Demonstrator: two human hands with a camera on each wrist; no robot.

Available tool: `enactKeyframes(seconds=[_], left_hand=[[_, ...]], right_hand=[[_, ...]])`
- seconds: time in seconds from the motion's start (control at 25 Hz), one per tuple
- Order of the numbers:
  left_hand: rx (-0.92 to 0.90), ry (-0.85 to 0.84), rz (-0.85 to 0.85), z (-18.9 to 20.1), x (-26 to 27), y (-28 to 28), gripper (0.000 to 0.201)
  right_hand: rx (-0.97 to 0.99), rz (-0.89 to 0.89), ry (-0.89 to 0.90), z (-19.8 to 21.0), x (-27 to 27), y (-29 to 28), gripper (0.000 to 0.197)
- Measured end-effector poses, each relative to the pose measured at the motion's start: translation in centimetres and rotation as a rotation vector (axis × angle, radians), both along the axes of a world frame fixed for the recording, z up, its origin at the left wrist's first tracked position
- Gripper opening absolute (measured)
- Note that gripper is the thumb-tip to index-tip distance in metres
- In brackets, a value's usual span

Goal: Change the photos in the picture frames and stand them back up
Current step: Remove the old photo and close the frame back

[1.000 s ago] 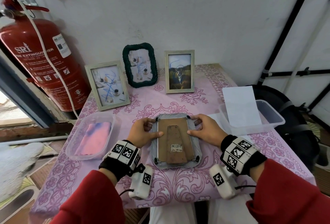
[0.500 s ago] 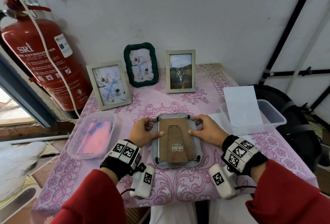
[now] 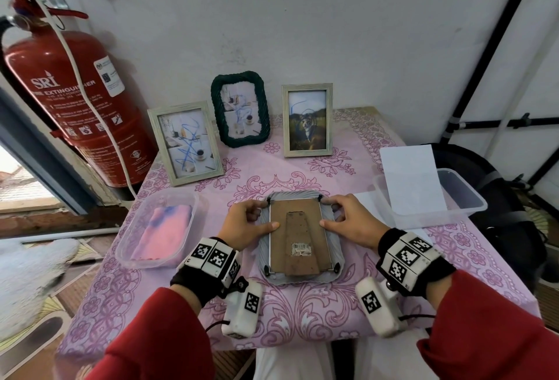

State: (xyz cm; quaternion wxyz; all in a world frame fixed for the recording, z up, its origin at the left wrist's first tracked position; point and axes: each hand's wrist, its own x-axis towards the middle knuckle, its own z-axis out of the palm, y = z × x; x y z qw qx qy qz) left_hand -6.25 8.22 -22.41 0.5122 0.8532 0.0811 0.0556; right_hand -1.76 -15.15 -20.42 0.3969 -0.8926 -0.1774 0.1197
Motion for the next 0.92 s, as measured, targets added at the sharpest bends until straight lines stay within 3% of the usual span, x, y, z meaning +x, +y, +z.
enactKeyframes(seconds=[0.92], left_hand=[[0.075,0.002,-0.026,0.05,-0.19,0.02,0.052]], right_hand=[[-0.055,0.076,-0.003,-0.01,0.07,-0.16,0.053]])
